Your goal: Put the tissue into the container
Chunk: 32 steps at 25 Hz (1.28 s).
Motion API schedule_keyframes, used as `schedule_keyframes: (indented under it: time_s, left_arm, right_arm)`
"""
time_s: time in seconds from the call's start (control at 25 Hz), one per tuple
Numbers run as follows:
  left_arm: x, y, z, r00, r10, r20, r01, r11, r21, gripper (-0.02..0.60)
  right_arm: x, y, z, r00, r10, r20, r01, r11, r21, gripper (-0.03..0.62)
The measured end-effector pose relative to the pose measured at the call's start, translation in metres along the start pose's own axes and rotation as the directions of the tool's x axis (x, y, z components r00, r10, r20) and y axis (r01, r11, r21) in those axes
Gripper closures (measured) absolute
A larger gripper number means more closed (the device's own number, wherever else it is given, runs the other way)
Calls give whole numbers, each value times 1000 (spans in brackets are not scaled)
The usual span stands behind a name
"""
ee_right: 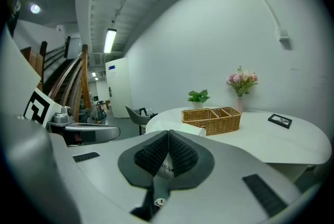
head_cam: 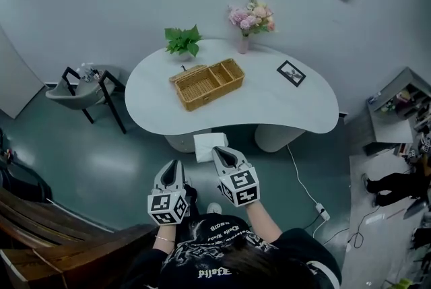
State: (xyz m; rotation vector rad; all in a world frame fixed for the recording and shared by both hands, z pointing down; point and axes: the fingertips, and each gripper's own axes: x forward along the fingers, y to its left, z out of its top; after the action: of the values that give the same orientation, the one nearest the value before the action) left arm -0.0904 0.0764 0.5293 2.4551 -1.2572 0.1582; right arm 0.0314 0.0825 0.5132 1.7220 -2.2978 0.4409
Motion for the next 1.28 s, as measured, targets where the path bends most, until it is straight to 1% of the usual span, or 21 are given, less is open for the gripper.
schedule_keyframes:
  time_s: [0.12, 0.32, 0.48, 0.8, 1.04, 1.28]
  left_arm:
    - [20, 10, 7, 1000, -17, -1, 17, 1000, 4, 541]
    - [59, 34, 23, 999, -40, -11, 40, 999, -23, 541]
    - [87, 51, 32, 998, -57, -16, 57, 998, -21, 541]
    - [137, 80, 53, 996, -83, -20, 82, 996, -24, 541]
    - [169, 99, 64, 993, -115, -39, 114, 993, -31, 541]
    - [192, 129, 77, 990, -138, -38, 136, 989, -50, 541]
  right_arm:
    - [14, -7, 8, 1000, -12, 2, 12, 1000, 3, 569]
    - [43, -25, 21, 999, -50, -14, 50, 999, 12, 570]
    - [71, -36, 31, 998, -67, -22, 67, 998, 13, 569]
    - [119, -52, 48, 997, -67, -39, 67, 997, 22, 569]
    - [149, -63, 59, 994, -90, -58, 91, 995, 27, 570]
    - [180, -68, 73, 994, -77, -83, 77, 997, -4, 569]
